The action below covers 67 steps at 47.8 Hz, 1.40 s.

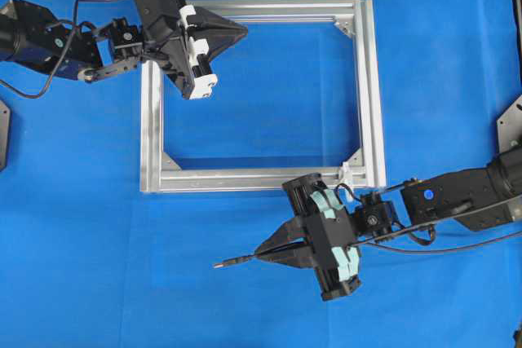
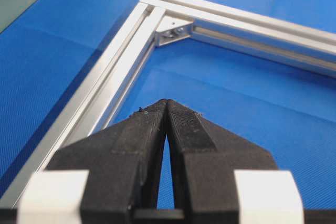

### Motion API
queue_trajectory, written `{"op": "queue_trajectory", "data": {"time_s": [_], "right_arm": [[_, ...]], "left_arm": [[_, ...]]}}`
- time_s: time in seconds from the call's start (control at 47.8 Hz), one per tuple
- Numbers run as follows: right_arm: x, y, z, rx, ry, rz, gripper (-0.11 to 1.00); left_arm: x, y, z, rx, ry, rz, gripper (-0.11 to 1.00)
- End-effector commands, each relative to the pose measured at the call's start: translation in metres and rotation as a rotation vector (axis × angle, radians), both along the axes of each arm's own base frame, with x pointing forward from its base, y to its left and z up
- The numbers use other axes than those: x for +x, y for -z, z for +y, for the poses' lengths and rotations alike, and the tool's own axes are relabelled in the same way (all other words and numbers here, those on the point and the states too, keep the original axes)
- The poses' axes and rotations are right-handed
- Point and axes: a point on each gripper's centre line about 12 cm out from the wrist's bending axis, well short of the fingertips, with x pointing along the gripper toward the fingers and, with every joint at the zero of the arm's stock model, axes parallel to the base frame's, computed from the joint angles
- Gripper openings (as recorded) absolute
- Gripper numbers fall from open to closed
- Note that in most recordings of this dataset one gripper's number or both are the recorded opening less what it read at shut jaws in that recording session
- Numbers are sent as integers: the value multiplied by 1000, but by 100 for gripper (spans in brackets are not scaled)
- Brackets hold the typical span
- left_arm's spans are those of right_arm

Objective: Insert the wire through the string loop located on the right side.
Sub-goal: 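Close the right gripper on the cable near the USB plug and lift, then carry the cable plug with the right gripper toward the white zip-tie loop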

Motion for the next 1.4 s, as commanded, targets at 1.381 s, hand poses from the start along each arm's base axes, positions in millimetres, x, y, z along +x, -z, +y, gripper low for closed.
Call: {"op": "queue_trajectory", "data": {"time_s": [1.381], "right_arm": [[-136,-8,-45,42,35,45,-3]], "left_arm": [[3,-16,1,8,-1,-46,0]]}}
